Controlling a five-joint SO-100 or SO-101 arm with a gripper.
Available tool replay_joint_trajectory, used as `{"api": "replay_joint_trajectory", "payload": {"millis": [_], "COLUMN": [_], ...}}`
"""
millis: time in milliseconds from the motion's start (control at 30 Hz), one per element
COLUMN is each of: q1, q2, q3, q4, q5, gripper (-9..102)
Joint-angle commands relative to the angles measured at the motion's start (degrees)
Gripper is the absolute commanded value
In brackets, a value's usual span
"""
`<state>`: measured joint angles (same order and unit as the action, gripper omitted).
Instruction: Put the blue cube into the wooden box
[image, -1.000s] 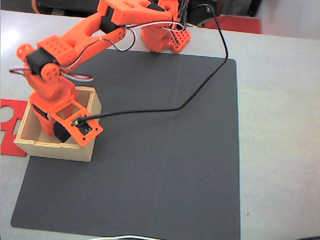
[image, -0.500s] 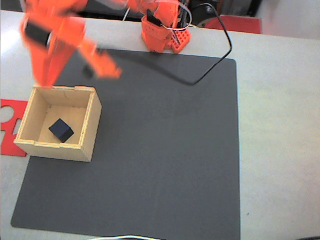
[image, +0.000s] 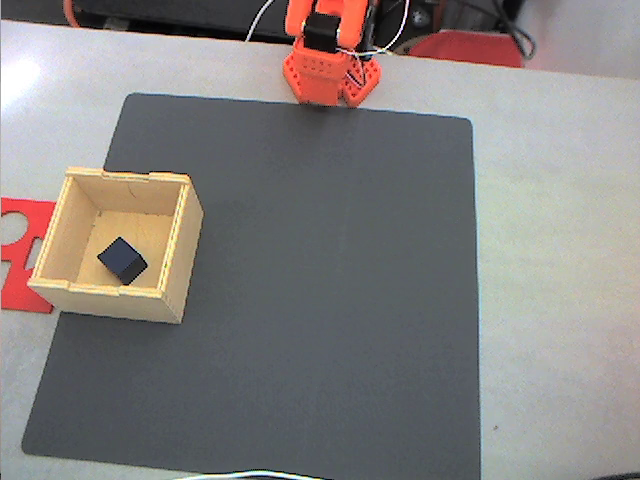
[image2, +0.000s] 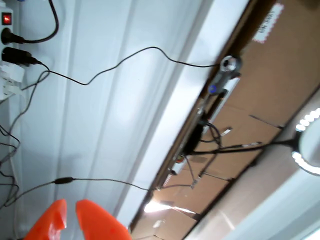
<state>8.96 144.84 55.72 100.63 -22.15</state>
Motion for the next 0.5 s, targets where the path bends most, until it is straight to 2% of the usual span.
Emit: {"api": "replay_joint_trajectory", "payload": {"millis": [0, 200, 367, 467], "q1": [-0.4, 1.5, 2.5, 2.5], "q2": [12.9, 29.4, 41.7, 43.2], "q3": [11.4, 28.3, 49.7, 61.3], "q4": [-1.3, -2.5, -8.6, -12.7], "q5": [-3.9, -9.0, -9.2, -8.9], "gripper": [0, 0, 0, 0]}}
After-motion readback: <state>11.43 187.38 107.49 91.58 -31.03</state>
